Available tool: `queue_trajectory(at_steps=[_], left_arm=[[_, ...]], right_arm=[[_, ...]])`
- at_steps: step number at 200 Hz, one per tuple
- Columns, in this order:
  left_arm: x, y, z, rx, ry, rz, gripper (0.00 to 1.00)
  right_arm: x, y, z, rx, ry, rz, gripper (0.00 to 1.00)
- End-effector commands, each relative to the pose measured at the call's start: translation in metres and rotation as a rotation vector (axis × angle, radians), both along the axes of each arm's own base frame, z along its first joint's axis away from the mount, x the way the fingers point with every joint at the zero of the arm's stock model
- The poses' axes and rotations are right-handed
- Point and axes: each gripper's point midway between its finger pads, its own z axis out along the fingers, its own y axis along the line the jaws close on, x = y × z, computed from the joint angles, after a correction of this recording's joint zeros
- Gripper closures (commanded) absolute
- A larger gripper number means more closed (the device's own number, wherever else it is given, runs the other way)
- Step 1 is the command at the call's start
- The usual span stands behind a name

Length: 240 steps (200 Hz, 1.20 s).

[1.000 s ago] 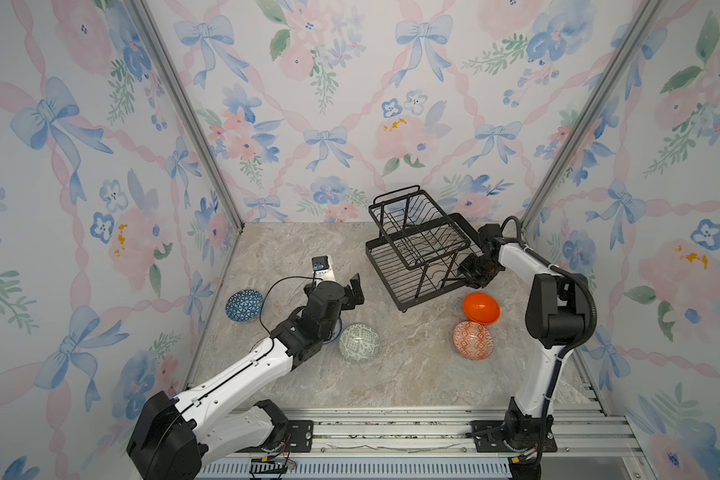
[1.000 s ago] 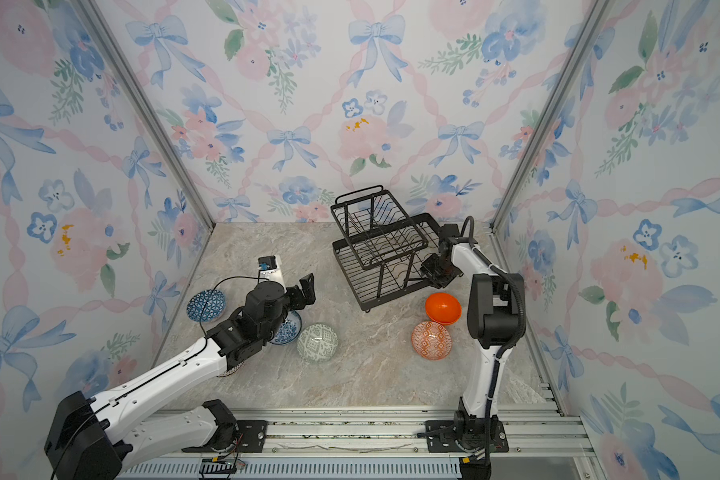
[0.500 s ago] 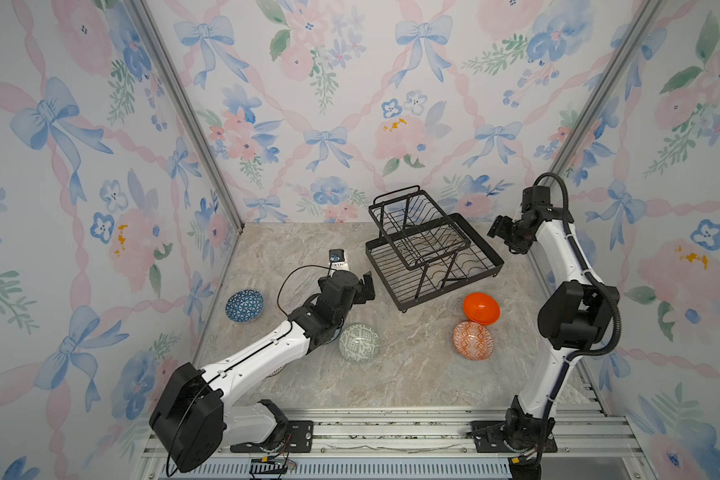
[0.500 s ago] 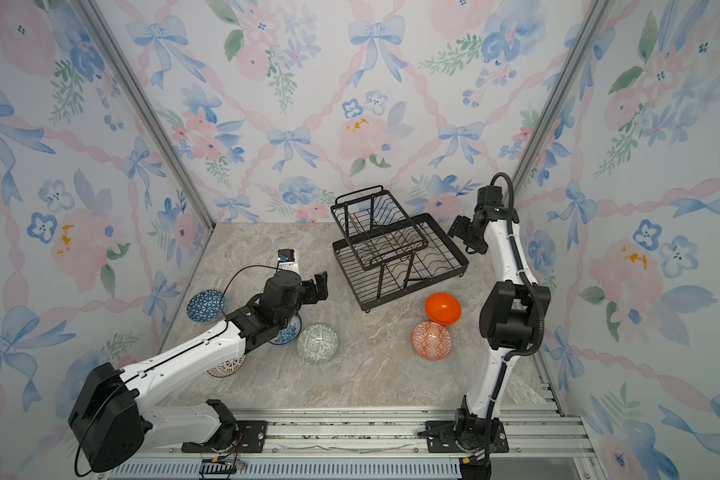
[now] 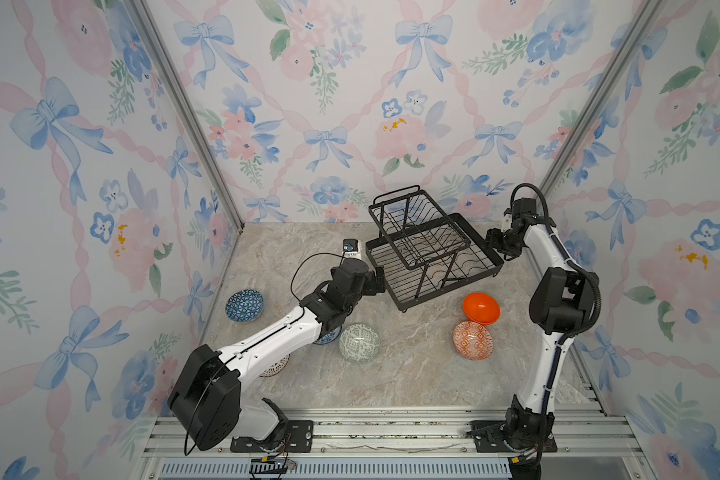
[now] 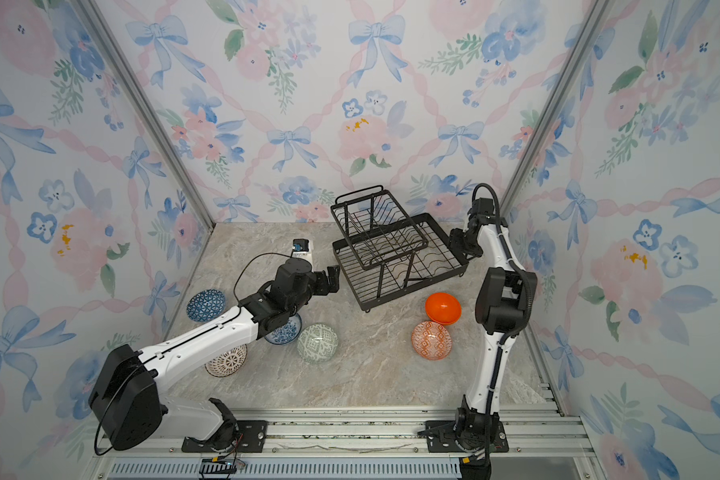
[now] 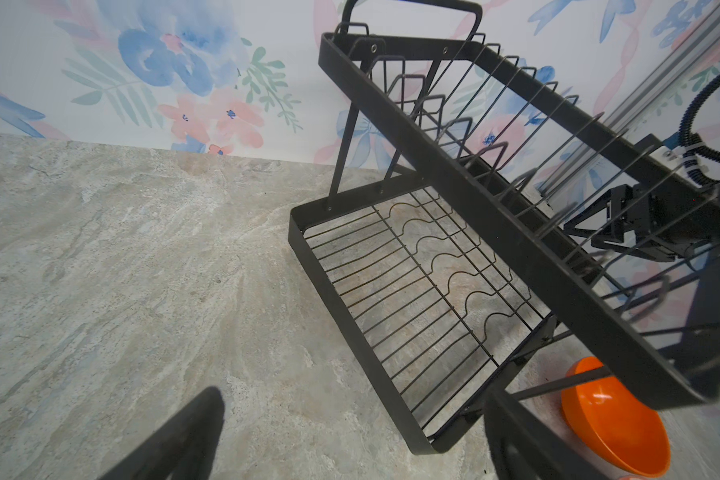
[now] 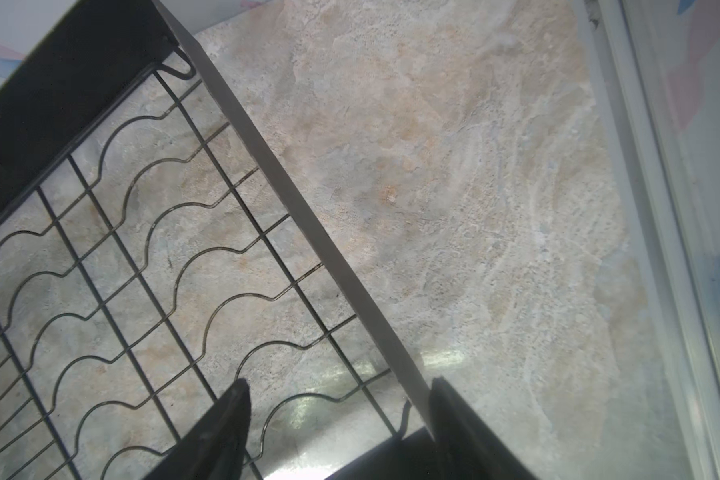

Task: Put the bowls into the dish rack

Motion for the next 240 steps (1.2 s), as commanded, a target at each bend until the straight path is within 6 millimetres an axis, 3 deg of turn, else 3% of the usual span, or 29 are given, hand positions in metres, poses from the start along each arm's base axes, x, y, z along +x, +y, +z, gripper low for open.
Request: queue_trajectory(at_steps=[1,29,90,154,184,240], left_arm=[[0.005,-0.007,0.012,0.014,-0.017,-0.022,0.02],[0.012,-0.012,0.015,0.042,-0.03,-0.03,0.02],[0.017,-0.012,0.021,0.007,-0.031,-0.001,0.02],[0.005,0.031,0.029,0.008,-0.061,0.096,0.02],[0.005,0.054,0.034,-0.01,-0.074,0.154,0.02],[0.001,0.098,0.016,-0.074,0.003,0.278,0.02]], right_arm=[[0.01,-0.007,-0.005,-0.044,-0.003,0.025,0.32],[0.015,-0.004,-0.021,-0.081,0.028,0.038,0.34],[0.019,0.002,-0.038,-0.081,0.056,0.019,0.52],[-0.004,0.046,-0.053,-0.101,0.081,0.109,0.7],[-0.02,0.066,-0.053,-0.107,0.069,0.145,0.72],[-0.05,0.112,-0.051,-0.097,0.112,0.162,0.77]])
